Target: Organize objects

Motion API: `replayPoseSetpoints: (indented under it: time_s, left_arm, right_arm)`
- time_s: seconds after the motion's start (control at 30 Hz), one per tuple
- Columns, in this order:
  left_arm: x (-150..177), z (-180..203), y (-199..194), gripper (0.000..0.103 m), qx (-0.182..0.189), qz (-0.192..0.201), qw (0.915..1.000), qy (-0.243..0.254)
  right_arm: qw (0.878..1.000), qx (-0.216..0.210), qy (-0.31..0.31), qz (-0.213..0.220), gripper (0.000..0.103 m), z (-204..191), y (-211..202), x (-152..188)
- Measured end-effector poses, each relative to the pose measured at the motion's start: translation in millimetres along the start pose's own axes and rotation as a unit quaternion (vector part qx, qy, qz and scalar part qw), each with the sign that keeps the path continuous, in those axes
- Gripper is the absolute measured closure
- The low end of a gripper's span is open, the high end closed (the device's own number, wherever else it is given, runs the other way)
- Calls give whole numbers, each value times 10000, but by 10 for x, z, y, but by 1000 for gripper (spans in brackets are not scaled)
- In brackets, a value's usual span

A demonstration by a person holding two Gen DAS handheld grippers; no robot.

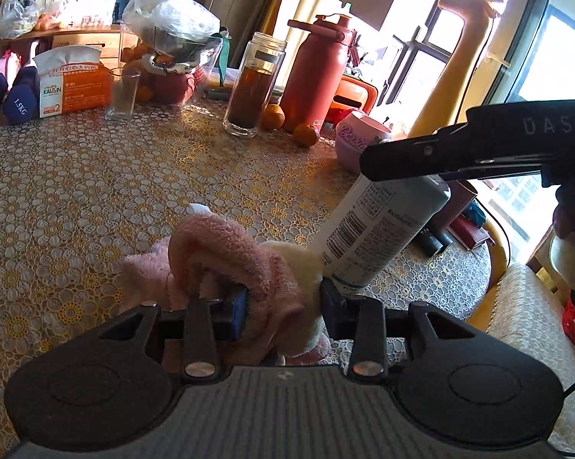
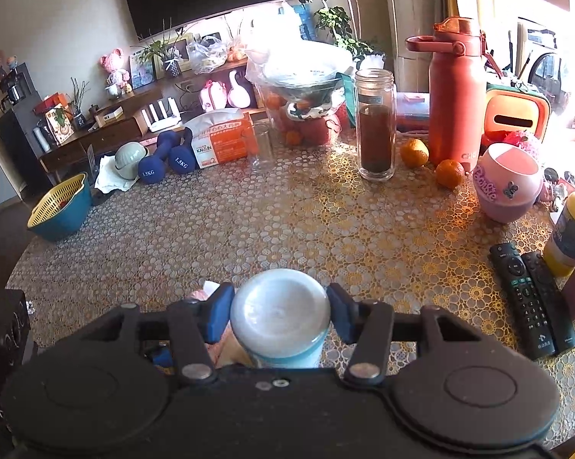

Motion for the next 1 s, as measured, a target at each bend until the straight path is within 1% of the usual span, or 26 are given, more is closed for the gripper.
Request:
replayPoseSetpoints:
  time_s: [0.17, 0.3, 0.37, 0.47, 0.57, 0.67, 0.9, 1.0]
  left_arm:
    - [30, 181, -233, 66, 193, 228, 9995, 128]
    - [32, 428, -434, 66, 389, 467, 9979, 207]
    - [17, 583, -468, 66, 362, 531, 9972, 373]
    - [-12, 736, -435, 66, 170, 568, 9962, 641]
    - [8, 738, -370, 66, 81, 501, 9963, 697]
    - [49, 635, -297, 65, 8, 343, 9979, 542]
    - [146, 331, -64, 65, -100, -75, 9996, 250]
    - [160, 250, -4, 65, -101, -172, 9995, 240]
  right_arm:
    - [9997, 57, -221, -89, 51, -80, -38, 24]
    - [9998, 88, -189, -64, 51, -87, -49, 46]
    - [9998, 116, -149, -51, 51, -88, -51, 48]
    - [9998, 175, -75, -38, 51, -91, -55, 54]
    - [9997, 238, -7, -23, 51, -58, -65, 64]
    - [9998, 215, 15, -33, 51, -30, -75, 73]
    - [9997, 199, -143, 14, 51, -102, -85, 88]
    - [9996, 194, -184, 17, 51, -106, -85, 87]
Point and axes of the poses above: each gripper's, at about its wrist camera, not at the fingertips, and y roughly the way its jaws point, z to its right, x to its underside, the point moved 1 cm from there along y, roughly the way its jaws point, and after that the axes turned 6 degrees about x, right-handed, at the moved point
